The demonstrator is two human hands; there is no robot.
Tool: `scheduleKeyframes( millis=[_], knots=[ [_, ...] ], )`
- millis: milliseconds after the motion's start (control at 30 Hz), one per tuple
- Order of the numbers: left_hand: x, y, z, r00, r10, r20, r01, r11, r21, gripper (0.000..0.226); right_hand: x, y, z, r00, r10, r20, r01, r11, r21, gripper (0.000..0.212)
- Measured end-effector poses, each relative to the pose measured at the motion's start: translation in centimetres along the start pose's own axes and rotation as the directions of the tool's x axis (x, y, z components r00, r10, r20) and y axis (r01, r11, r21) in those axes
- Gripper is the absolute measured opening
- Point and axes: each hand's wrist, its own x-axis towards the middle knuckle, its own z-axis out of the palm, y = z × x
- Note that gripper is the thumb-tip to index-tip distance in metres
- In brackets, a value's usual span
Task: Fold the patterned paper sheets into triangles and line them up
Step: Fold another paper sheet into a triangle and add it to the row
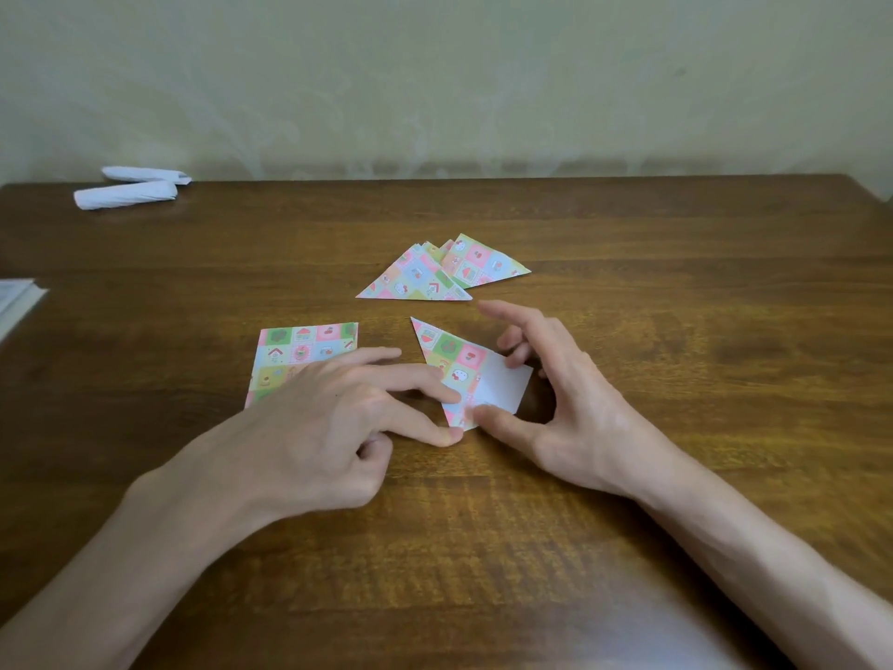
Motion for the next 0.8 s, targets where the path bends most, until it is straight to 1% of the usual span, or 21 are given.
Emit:
scheduleKeyframes(
  millis=[67, 133, 200, 300, 333, 433, 533, 700, 800],
  knots=[
    [-0.1, 0.1, -0.1, 1.000, 0.007, -0.021, -0.007, 1.000, 0.000, 0.073, 0.1, -0.2, 0.3, 1.000, -0.001, 0.001, 0.001, 0.998, -0.064, 0.086],
    [-0.1, 0.1, 0.0, 0.999, 0.007, -0.049, -0.007, 1.000, -0.015, 0.068, 0.3, -0.1, 0.2, 1.000, 0.019, 0.023, -0.017, 0.996, -0.083, 0.086],
    [0.0, 0.3, 0.1, 0.996, 0.004, -0.086, -0.008, 0.999, -0.048, 0.054, 0.3, -0.1, 0.2, 0.999, 0.017, 0.028, -0.015, 0.996, -0.090, 0.086],
    [0.2, 0.3, 0.6, 0.989, 0.031, -0.145, -0.041, 0.997, -0.070, 0.025, 0.3, -0.3, 0.5, 1.000, 0.018, -0.001, -0.018, 0.996, -0.085, 0.086],
    [0.3, 0.2, 0.7, 0.988, 0.034, -0.154, -0.046, 0.996, -0.075, 0.021, 0.3, -0.3, 0.6, 1.000, 0.021, -0.007, -0.022, 0.996, -0.088, 0.086],
    [0.6, 0.0, 1.1, 0.985, 0.018, -0.174, -0.037, 0.993, -0.109, 0.024, 0.2, -0.3, 0.7, 1.000, 0.010, -0.017, -0.012, 0.993, -0.122, 0.086],
    [0.7, -0.1, 1.3, 0.981, 0.013, -0.193, -0.037, 0.992, -0.121, 0.025, 0.2, -0.1, 0.7, 1.000, 0.003, -0.017, -0.005, 0.993, -0.115, 0.085],
    [0.8, -0.2, 1.3, 0.982, 0.008, -0.188, -0.034, 0.990, -0.135, 0.027, 0.3, -0.2, 0.6, 1.000, 0.015, -0.014, -0.016, 0.993, -0.118, 0.084],
    [0.8, -0.1, 1.3, 0.982, 0.005, -0.189, -0.033, 0.989, -0.143, 0.029, 0.2, 0.0, 0.3, 1.000, 0.022, -0.009, -0.023, 0.998, -0.063, 0.081]
  ],
)
